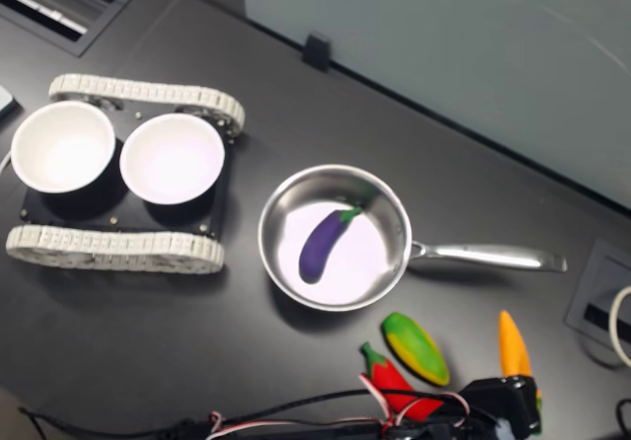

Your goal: Pick up the carrot and place them in the pan

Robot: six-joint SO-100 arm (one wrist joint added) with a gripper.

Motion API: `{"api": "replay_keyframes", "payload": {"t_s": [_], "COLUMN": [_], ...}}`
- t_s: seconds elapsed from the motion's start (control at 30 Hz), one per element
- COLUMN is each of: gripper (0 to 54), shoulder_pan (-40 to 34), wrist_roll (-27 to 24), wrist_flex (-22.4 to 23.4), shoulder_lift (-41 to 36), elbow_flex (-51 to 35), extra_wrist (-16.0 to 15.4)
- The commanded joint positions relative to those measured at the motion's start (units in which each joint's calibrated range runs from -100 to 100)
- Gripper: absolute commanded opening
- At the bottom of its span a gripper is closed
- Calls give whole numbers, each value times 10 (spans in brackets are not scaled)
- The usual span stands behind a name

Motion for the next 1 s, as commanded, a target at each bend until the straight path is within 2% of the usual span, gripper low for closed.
{"api": "replay_keyframes", "payload": {"t_s": [0.0, 0.1, 0.4, 0.6, 0.7, 0.77, 0.97], "gripper": [2, 2, 2, 14, 31, 7, 2], "shoulder_pan": [-10, -20, -62, -99, -104, -111, -151], "wrist_roll": [-10, -13, -19, -31, -34, -22, -35], "wrist_flex": [-23, -31, -104, -124, -139, -152, -199], "shoulder_lift": [-94, -122, -215, -277, -309, -328, -400], "elbow_flex": [-7, 10, 90, 129, 155, 171, 255], "extra_wrist": [-6, -6, -7, -9, -30, -48, -54]}}
